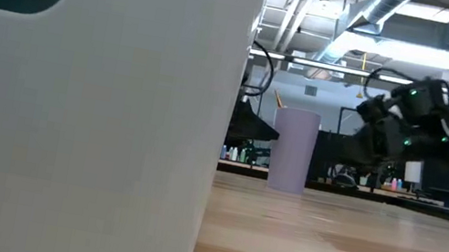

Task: Pick & Place Paint Supplies
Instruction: Move the violet cup from the top to the center of the table

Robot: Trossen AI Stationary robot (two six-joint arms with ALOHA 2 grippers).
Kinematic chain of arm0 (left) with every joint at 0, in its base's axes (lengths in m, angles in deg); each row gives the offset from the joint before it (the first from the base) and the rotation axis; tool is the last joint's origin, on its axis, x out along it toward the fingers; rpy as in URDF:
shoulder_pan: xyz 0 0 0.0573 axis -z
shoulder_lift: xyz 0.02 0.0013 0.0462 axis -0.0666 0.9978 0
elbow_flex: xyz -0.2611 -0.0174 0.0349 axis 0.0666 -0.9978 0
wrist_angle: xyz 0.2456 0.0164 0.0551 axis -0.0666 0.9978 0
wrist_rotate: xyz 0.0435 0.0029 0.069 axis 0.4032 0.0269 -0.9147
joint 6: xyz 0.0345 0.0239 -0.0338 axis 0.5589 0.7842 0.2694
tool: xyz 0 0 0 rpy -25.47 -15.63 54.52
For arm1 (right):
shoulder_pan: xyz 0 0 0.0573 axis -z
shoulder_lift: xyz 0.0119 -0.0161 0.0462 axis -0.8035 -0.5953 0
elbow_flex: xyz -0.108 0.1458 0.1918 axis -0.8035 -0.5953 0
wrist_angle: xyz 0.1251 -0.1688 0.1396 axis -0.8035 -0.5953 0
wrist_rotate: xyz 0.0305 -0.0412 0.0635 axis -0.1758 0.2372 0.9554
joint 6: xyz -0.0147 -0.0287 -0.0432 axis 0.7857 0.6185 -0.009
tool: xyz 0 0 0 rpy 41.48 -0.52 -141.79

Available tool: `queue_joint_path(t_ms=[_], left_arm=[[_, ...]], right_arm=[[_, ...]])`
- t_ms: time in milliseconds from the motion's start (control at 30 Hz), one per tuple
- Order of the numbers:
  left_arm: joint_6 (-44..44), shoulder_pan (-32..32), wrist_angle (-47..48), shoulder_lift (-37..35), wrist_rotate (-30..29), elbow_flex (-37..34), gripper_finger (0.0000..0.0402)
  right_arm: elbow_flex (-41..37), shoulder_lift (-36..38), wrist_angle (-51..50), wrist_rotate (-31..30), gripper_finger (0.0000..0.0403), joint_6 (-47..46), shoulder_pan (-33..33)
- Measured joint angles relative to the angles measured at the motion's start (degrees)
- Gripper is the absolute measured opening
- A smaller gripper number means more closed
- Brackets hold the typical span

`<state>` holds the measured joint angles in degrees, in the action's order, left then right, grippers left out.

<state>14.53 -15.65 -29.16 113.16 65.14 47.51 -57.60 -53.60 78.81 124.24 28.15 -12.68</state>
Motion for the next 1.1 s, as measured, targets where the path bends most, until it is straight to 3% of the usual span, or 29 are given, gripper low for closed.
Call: queue_joint_path(t_ms=[367,1100], left_arm=[[-0.52,0.00,-0.25,-0.04,0.00,0.79,0.0310],[-0.67,0.26,0.07,-0.04,-0.05,0.68,0.0310]], right_arm=[[3.15,-11.85,11.14,0.28,0.0260,-2.19,-0.90],[4.11,-12.66,11.10,-0.25,0.0260,-1.79,-2.52]])
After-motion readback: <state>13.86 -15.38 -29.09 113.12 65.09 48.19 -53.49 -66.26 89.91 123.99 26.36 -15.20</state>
